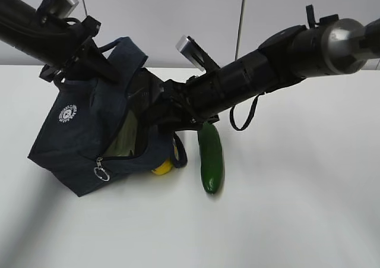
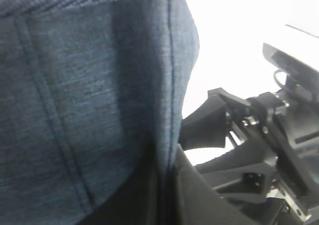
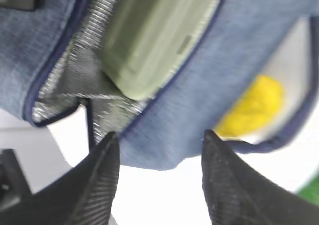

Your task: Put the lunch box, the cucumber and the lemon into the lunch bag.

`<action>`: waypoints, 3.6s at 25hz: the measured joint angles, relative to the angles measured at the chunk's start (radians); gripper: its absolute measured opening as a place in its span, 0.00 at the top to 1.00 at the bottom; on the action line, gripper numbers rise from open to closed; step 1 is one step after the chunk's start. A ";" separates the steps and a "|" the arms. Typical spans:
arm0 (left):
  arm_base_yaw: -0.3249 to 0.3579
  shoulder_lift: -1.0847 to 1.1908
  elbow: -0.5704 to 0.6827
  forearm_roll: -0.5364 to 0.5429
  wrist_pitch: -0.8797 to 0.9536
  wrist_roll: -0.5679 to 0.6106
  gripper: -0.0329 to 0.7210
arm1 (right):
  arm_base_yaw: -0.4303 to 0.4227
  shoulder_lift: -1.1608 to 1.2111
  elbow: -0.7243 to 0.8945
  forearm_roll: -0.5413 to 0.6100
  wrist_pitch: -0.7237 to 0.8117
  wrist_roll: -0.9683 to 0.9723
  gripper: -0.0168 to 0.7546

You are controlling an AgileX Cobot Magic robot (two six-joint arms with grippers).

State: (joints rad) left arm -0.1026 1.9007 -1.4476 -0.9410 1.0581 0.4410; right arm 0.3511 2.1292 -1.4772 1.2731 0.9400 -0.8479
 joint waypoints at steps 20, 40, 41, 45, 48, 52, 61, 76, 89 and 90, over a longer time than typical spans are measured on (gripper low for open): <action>0.038 0.000 -0.008 0.148 0.078 -0.093 0.97 | -0.004 -0.099 -0.204 -0.876 0.195 0.713 0.46; 0.062 0.000 -0.008 0.149 0.106 -0.097 0.97 | 0.004 -0.092 -0.206 -1.019 0.107 0.911 0.21; 0.062 0.000 -0.008 0.149 0.108 -0.097 0.97 | 0.004 -0.080 -0.206 -1.019 0.105 0.918 0.21; 0.062 0.000 -0.008 0.147 0.116 -0.097 0.97 | 0.004 -0.026 -0.206 -1.015 0.103 0.932 0.21; 0.062 0.000 -0.008 0.145 0.120 -0.097 0.97 | 0.004 0.007 -0.206 -1.000 0.091 0.935 0.21; 0.062 0.000 -0.008 0.145 0.122 -0.097 0.97 | 0.004 0.031 -0.208 -0.972 0.053 0.937 0.21; 0.062 0.000 -0.008 0.145 0.124 -0.097 0.97 | 0.004 0.116 -0.258 -0.954 0.051 0.939 0.21; 0.062 0.000 -0.008 0.145 0.125 -0.097 0.97 | 0.004 0.158 -0.269 -0.959 0.051 0.941 0.21; 0.062 0.000 -0.008 0.145 0.125 -0.097 0.97 | 0.004 0.172 -0.273 -0.975 0.060 0.941 0.22; 0.062 0.000 -0.008 0.145 0.125 -0.097 0.97 | 0.004 0.175 -0.273 -0.975 0.062 0.941 0.22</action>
State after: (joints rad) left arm -0.0402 1.9007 -1.4554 -0.7957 1.1834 0.3439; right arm 0.3552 2.3039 -1.7503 0.2981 1.0019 0.0928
